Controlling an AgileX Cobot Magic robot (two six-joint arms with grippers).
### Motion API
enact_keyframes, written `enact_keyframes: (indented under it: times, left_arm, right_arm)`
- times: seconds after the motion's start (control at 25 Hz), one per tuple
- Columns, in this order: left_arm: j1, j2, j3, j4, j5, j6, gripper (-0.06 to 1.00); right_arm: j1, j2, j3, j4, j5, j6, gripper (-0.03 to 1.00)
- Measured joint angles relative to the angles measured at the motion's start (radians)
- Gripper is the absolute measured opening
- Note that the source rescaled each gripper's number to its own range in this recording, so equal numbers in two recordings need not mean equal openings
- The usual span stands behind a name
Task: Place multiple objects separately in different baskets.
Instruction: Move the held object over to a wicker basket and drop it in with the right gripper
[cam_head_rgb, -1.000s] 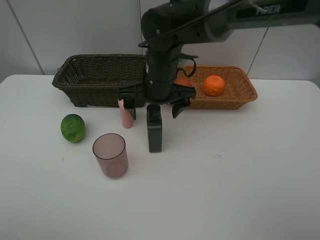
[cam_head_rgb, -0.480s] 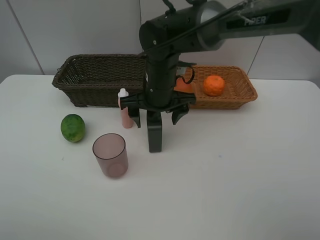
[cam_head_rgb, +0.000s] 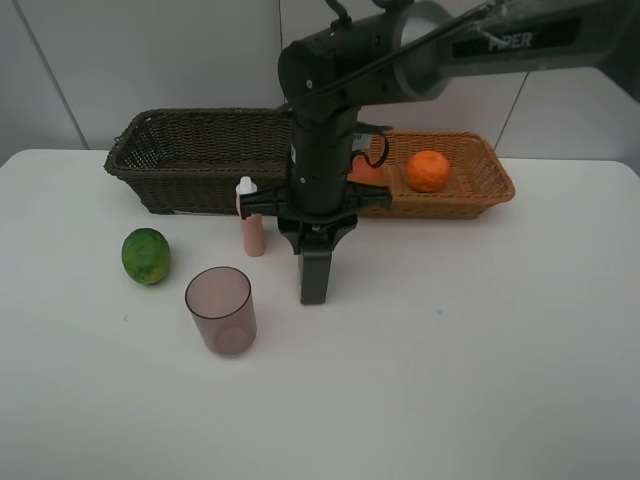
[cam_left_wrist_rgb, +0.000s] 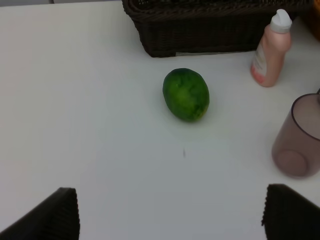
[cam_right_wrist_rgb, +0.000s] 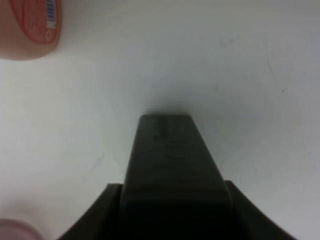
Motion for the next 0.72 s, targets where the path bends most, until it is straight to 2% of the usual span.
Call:
enact_keyframes:
  times: [0.4, 0.52, 0.72]
  left_arm:
    - [0.000, 0.000, 0.000, 0.000, 0.000, 0.000, 0.95]
    - [0.000, 0.000, 0.000, 0.000, 0.000, 0.000, 0.95]
    - [0.000, 0.000, 0.000, 0.000, 0.000, 0.000, 0.95]
  right_arm:
    - [0.000, -0.001, -0.002, 0.001, -0.012, -0.007, 0.03]
    - [0.000, -0.007, -0.033, 0.007, 0.007, -0.076, 0.03]
    - [0.000, -0.027, -0.178, 0.005, 0.119, -0.253, 0.02]
